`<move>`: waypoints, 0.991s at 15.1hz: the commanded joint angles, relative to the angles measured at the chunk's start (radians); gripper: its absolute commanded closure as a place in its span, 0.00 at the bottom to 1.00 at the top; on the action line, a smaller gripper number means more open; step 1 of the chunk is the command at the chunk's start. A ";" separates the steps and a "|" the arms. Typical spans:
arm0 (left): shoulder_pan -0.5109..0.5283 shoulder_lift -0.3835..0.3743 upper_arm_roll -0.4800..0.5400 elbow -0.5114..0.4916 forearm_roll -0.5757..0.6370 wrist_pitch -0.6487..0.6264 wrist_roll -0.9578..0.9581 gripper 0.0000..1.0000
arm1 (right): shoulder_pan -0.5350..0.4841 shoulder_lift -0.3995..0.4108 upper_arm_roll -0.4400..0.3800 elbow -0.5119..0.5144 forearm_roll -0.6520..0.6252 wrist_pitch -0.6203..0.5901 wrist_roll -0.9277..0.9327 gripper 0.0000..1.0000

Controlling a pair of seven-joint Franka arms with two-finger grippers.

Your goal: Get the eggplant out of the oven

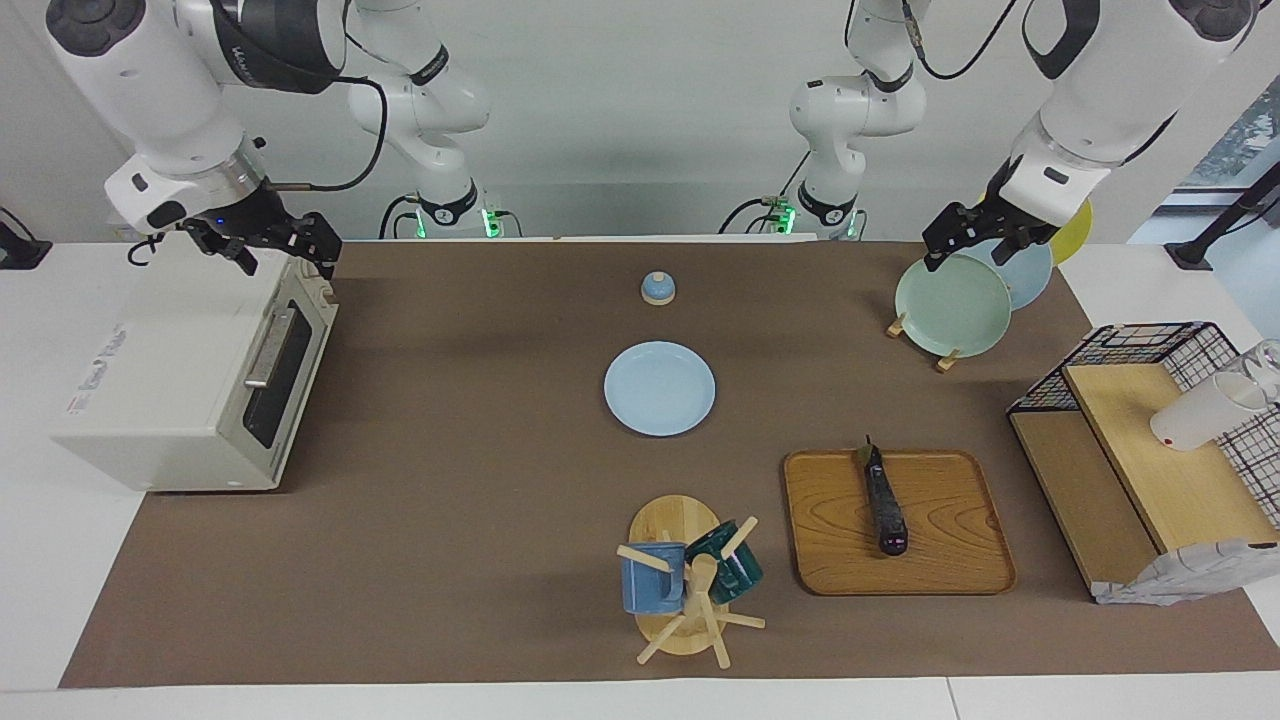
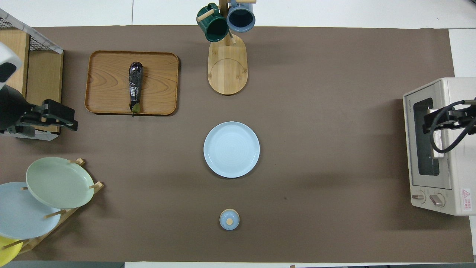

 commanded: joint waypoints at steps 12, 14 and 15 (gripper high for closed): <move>0.030 -0.037 -0.004 -0.021 0.025 0.005 0.055 0.00 | -0.006 -0.015 -0.003 -0.015 0.023 0.014 -0.002 0.00; 0.057 -0.035 -0.023 -0.018 0.024 0.006 0.060 0.00 | -0.006 -0.015 -0.003 -0.015 0.023 0.014 -0.002 0.00; 0.055 -0.035 -0.023 -0.019 0.022 0.006 0.060 0.00 | -0.006 -0.015 -0.003 -0.015 0.023 0.014 -0.002 0.00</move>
